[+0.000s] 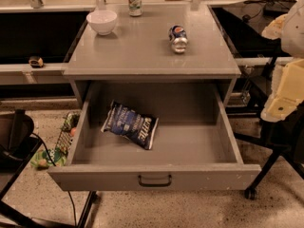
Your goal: Pick blue chip bag from top drawer and place on counter
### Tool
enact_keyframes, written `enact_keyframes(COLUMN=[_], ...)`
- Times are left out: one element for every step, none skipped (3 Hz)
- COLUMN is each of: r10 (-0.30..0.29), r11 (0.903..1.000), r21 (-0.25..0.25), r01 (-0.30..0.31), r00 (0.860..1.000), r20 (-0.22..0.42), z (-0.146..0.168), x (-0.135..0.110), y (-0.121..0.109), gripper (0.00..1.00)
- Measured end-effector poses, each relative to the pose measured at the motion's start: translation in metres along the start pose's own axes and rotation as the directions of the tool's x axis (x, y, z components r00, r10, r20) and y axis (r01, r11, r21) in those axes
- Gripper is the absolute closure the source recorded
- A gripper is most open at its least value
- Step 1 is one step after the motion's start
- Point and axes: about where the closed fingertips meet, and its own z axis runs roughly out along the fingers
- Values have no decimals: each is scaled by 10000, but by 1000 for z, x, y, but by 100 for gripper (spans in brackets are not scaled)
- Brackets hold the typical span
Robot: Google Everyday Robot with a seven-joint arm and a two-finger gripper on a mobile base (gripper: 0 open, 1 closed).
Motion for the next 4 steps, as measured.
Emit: enact_keyframes(r10=[0,121,120,46], r11=[10000,9995,9995,9976], r21=[0,-289,-290,-695], r01=[0,-106,-105,-3], r00=[10000,9986,9986,9980], r20=[1,521,521,623], z=[0,26,26,48], x=[0,-10,-10,-15], y=[0,11,11,20], gripper=[0,0,0,0])
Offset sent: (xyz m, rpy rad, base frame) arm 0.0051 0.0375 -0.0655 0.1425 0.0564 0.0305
